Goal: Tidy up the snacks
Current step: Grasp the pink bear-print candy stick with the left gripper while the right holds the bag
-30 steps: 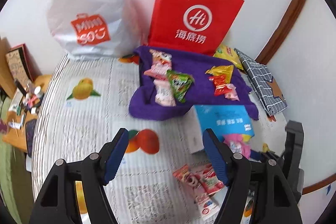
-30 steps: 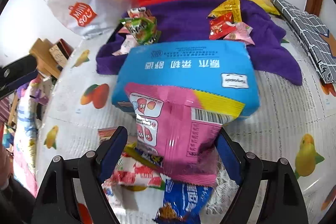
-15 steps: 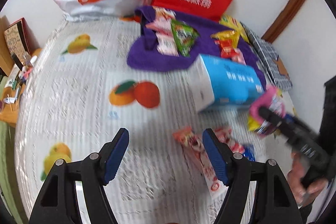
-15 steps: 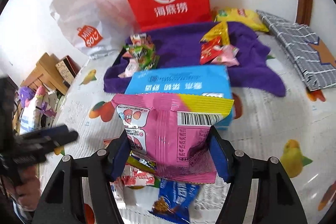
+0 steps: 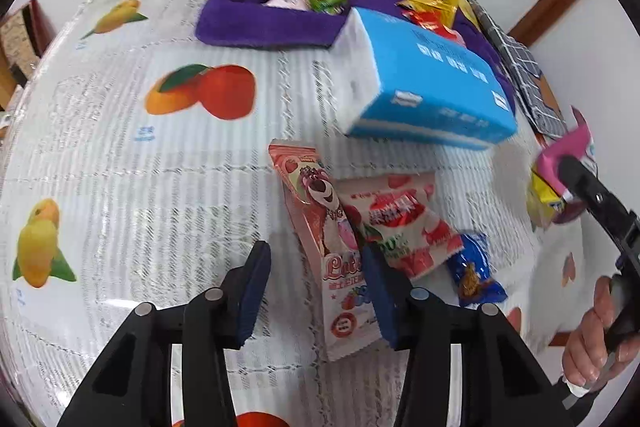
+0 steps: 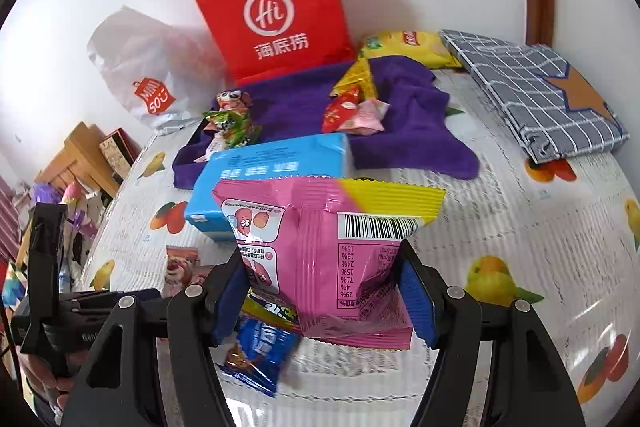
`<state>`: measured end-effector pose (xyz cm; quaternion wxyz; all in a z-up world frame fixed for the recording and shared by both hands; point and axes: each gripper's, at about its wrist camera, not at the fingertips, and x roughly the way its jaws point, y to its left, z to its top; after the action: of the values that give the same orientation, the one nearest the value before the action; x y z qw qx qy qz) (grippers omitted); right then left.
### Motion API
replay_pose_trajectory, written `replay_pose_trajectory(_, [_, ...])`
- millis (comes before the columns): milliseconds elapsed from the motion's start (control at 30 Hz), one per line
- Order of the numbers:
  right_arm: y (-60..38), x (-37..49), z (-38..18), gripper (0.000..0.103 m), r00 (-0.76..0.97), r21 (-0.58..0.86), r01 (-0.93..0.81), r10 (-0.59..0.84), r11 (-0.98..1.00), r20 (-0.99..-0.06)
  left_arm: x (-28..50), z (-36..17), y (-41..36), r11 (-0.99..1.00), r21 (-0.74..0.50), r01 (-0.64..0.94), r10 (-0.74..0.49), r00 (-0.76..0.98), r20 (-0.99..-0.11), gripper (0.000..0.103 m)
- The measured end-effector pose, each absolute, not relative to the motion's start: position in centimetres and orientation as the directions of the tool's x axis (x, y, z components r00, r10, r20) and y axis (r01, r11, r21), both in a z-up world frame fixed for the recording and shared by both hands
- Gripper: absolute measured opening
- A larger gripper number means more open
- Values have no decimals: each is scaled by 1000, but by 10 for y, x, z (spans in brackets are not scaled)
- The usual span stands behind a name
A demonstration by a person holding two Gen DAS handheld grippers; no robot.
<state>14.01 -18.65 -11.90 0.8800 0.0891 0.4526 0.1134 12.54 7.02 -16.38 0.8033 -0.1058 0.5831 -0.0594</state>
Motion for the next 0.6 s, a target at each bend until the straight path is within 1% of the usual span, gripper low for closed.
replay_pose_trajectory(133, [-198, 142, -131, 68, 551, 269, -101, 279, 958, -787, 134, -167, 64, 980, -195, -27, -177, 321, -931, 43])
replay_pose_trajectory(233, [-204, 143, -137, 68, 543, 272, -93, 277, 958, -792, 144, -172, 56, 992, -126, -30, -110, 315, -943, 42])
replay_pose_trajectory(333, [-210, 144, -141, 68, 538, 280, -88, 282, 956, -794, 150, -173, 50, 996, -82, -25, -70, 330, -942, 41])
replay_pose_trajectory(367, [-212, 144, -142, 68, 536, 282, -86, 283, 956, -795, 153, -174, 48, 997, -75, -23, -63, 333, -941, 40])
replay_pose_trajectory(400, [-214, 145, -145, 68, 533, 282, -84, 282, 956, -798, 155, -174, 47, 998, -65, -20, -54, 334, -941, 35])
replay_pose_trajectory(433, [-216, 146, -147, 68, 530, 279, -83, 280, 957, -800, 157, -174, 45, 999, -40, -15, -33, 334, -942, 23])
replay_pose_trajectory(467, [-216, 147, -148, 68, 528, 276, -82, 277, 958, -803, 159, -175, 43, 1000, -8, -5, -6, 327, -945, 17])
replay_pose_trajectory(600, [-216, 148, -146, 68, 528, 241, -95, 254, 966, -811, 159, -167, 51, 999, -49, -16, -41, 314, -949, 14])
